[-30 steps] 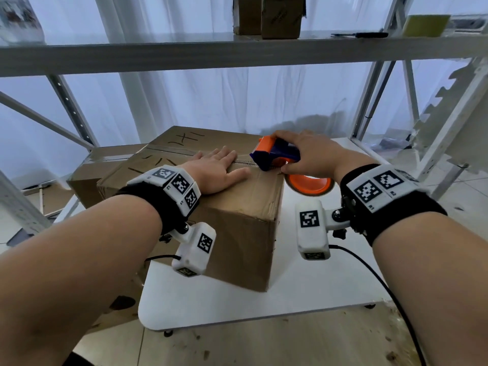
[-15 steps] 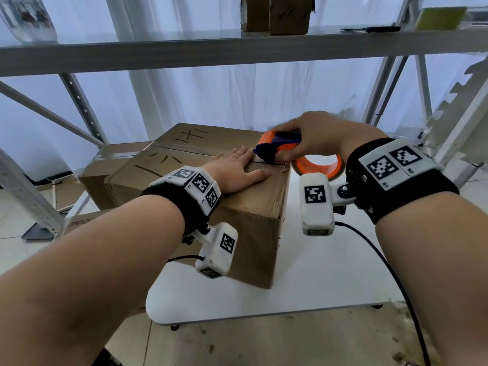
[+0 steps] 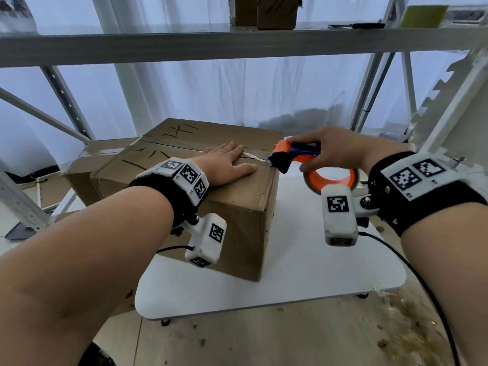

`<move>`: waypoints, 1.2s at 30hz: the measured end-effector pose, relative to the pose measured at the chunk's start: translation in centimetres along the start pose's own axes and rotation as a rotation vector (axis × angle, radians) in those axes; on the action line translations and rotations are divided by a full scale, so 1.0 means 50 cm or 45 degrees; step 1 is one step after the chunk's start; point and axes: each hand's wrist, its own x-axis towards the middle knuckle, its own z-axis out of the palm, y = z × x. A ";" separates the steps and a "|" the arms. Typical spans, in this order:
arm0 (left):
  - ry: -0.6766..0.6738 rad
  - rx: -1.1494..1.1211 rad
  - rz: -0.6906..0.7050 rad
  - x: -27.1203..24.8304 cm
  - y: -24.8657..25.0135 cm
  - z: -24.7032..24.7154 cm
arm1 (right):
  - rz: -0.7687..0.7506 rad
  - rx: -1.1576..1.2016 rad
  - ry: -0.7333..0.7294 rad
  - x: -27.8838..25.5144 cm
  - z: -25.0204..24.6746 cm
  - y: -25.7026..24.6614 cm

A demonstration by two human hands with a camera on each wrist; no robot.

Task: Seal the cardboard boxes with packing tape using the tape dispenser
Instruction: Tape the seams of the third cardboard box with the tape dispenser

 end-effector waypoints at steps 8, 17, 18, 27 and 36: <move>-0.084 0.011 -0.039 0.008 -0.023 -0.021 | -0.005 0.346 0.055 -0.007 0.100 0.038; -0.086 0.053 0.146 -0.008 0.069 -0.003 | 0.018 0.282 0.050 0.007 0.131 0.034; -0.088 0.055 0.191 -0.008 0.078 0.001 | 0.022 0.283 0.044 0.007 0.132 0.034; -0.065 0.091 -0.020 -0.012 0.008 -0.025 | 0.051 0.226 0.019 0.009 0.123 0.032; -0.070 0.085 0.050 -0.019 0.110 0.014 | 0.068 0.214 -0.013 0.022 0.114 0.036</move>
